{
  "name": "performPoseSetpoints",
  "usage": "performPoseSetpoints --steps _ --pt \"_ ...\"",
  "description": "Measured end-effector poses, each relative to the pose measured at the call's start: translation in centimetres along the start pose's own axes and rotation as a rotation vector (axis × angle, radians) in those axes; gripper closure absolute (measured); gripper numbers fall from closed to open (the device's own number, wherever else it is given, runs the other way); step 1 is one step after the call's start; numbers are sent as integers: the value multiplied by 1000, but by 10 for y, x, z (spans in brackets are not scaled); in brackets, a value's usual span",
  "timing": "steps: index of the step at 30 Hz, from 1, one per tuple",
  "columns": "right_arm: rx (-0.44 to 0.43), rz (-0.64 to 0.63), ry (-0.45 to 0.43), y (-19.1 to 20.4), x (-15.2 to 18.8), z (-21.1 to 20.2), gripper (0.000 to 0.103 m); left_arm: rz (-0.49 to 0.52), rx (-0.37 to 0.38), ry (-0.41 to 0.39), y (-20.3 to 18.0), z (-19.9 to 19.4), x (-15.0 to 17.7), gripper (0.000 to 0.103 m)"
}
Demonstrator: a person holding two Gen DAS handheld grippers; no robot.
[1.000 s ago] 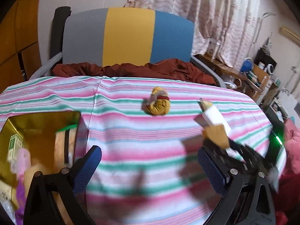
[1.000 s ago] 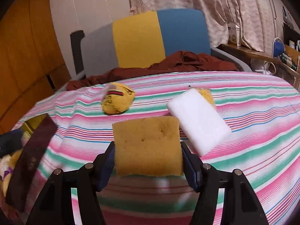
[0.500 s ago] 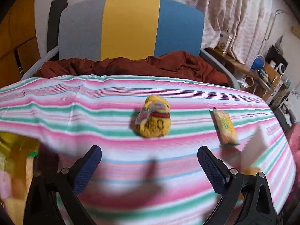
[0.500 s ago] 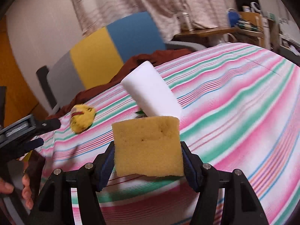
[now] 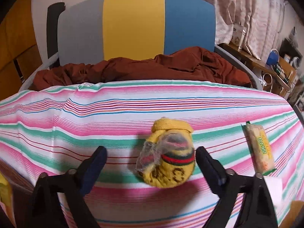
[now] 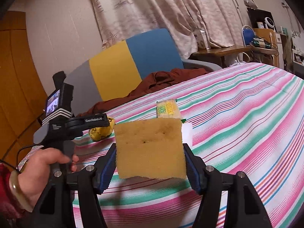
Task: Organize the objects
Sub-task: 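Grasp the yellow knitted plush ball with the left tool while the right tool holds the sponge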
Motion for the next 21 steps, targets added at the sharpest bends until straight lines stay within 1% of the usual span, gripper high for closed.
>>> performPoseSetpoints --steps 1,2,3,6,8,13,21 --pt "1 -1 1 0 0 0 37 0 13 3 0 3 2 17" --pt "2 -1 2 -1 0 1 37 3 27 8 -3 4 4 24" --pt "1 0 5 -1 0 2 37 12 43 8 -6 4 4 26" --pt "6 3 17 -1 3 3 37 41 55 -20 -12 0 4 39" --pt "5 4 21 -1 4 3 37 70 64 -37 -18 -3 5 49" --pt "9 5 11 -1 5 0 37 115 28 -89 -17 -19 10 53" --pt "35 -12 18 0 4 1 37 99 15 -140 1 -52 32 54"
Point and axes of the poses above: each gripper's, at about its wrist camera, not at the fingertips, and z roughly the way its jaws point, y to its left, x to its underside, the point moved 9 cm from there along z, roughly the way its jaws point, and after that the axes turned 6 degrees about -z, right-handed, at the moved point
